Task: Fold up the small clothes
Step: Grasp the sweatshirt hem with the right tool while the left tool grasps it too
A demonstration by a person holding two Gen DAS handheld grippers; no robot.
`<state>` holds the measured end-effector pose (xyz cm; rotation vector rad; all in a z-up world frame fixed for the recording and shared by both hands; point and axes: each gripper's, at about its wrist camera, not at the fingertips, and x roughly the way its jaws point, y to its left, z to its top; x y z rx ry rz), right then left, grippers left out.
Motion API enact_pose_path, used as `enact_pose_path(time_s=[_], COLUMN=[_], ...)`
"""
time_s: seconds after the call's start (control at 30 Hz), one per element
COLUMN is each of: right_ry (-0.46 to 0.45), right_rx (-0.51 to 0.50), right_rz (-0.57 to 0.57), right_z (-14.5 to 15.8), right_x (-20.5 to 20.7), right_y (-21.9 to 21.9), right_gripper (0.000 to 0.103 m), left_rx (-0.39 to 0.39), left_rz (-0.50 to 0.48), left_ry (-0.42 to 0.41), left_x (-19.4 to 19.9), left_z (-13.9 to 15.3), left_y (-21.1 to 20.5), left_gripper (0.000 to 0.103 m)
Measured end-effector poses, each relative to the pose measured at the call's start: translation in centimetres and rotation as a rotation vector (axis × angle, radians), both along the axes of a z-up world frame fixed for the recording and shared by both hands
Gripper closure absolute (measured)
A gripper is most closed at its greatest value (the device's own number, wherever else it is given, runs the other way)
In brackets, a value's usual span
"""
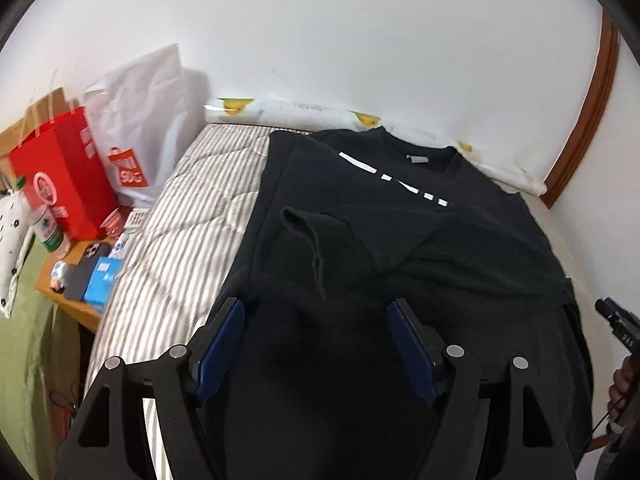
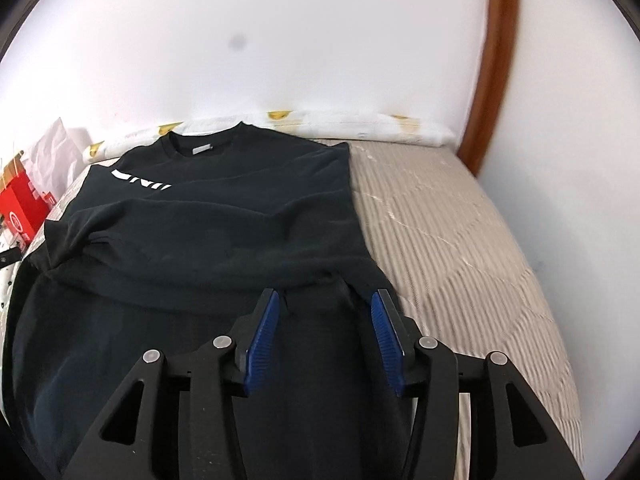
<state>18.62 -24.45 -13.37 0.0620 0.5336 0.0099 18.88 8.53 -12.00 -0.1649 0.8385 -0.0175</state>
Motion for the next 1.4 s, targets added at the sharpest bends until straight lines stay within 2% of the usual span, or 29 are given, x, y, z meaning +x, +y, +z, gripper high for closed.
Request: enact_pose_path(time_s=[0.1, 0.27, 0.47, 0.57, 0.7, 0.87, 1.03, 1.2, 1.23, 1.3, 1.37, 1.4], right_ry=[-0.001, 0.009, 0.075, 0.093, 0.121, 0.14, 0.144, 0.145, 0.14, 0.133, 0.133, 0.135], right_rx=[0.006, 0.037, 0.085, 0.083, 0.084, 0.103, 0.14, 0.122, 0.113, 0.106, 0.109, 0.112], right_rz=[-0.019, -0.053, -0.037, -0.029, -0.015, 0.0, -0.002, -0.011, -0.014, -0.009, 0.003, 0.016], right_z=[-0.6, -2.5, -5.4, -7.0, -9.4, -11.1, -12.0, -12.2, -12.1, -11.9, -11.6, -11.4], right_x=[-2.7, -6.9, -10.8, -12.4, -14.1, -14.7, -14.0, -12.3, -12.0, -11.4, -11.0, -10.7], right_y=[-0.7, -2.3, -3.9, -4.1, -4.0, -3.6, -3.3, -2.5, -2.3, -2.0, -1.8, -1.6], right_gripper=[0.055, 0.055, 0.055, 0.054, 0.052, 0.052, 0.052, 0.053, 0.056, 0.063, 0.081, 0.086], left_rx=[-0.019, -0.001, 0.02, -0.006, -0.027, -0.046, -0.006, 0.066, 0.078, 0.091, 0.084, 0.076], left_rz=[0.014, 0.04, 0.038, 0.039, 0.029, 0.021, 0.005, 0.01, 0.012, 0.011, 0.007, 0.006], left_ry=[-0.013, -0.01, 0.037, 0.058, 0.092, 0.11, 0.098, 0.081, 0.078, 0.075, 0.079, 0.083], left_x=[-3.4, -8.2, -13.1, -15.1, -16.3, -16.4, -16.0, -15.4, -15.3, -15.1, -14.8, -14.6], left_z=[0.8, 0.5, -2.0, -3.8, -6.2, -7.8, -8.0, -8.2, -8.2, -8.2, -8.1, -8.1], left_y=[0.9, 1.8, 2.5, 2.7, 2.3, 2.1, 1.4, 0.5, 0.4, 0.1, 0.1, 0.1], left_gripper=[0.031, 0.032, 0.031, 0.032, 0.032, 0.033, 0.038, 0.056, 0.061, 0.068, 0.079, 0.083])
